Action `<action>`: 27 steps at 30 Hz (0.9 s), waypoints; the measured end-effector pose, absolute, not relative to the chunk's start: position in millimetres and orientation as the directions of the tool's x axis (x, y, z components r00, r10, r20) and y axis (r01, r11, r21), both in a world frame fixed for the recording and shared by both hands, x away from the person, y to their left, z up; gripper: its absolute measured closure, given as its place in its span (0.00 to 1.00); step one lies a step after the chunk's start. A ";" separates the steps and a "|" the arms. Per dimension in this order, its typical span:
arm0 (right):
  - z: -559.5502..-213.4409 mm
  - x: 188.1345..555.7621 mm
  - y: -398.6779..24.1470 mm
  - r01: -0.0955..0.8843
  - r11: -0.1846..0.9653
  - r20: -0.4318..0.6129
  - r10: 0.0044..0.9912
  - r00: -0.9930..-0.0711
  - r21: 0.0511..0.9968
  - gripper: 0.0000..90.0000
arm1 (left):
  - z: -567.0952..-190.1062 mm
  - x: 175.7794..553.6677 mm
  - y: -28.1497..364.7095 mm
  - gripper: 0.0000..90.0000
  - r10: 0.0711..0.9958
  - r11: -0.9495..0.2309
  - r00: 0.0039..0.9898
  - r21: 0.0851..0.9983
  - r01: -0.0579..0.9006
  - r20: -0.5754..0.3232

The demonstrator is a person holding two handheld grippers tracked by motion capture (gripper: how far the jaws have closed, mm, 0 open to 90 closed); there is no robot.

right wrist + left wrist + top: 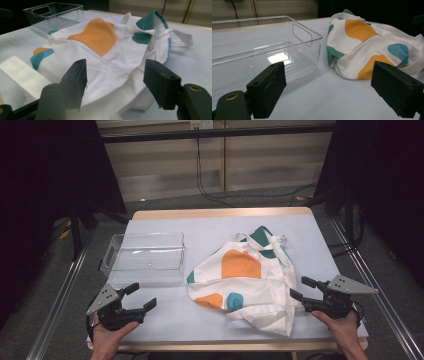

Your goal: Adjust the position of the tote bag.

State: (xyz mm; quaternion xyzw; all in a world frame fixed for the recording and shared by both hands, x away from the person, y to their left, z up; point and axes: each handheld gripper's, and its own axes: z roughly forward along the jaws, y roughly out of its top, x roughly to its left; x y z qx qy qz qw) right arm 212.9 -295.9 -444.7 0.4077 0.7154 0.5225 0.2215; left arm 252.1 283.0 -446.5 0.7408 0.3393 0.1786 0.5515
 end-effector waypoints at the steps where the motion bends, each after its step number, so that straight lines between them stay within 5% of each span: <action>1: -444.7 214.0 -295.9 0.365 0.114 0.127 0.808 -0.575 0.924 0.40 | -446.5 252.0 283.0 0.13 0.702 -0.165 0.704 0.937 0.308 -0.108; 27: -437.2 266.3 -265.0 0.448 0.290 0.108 0.729 -0.676 0.846 0.82 | -444.9 243.8 281.9 0.15 0.673 -0.189 0.732 0.934 0.302 -0.101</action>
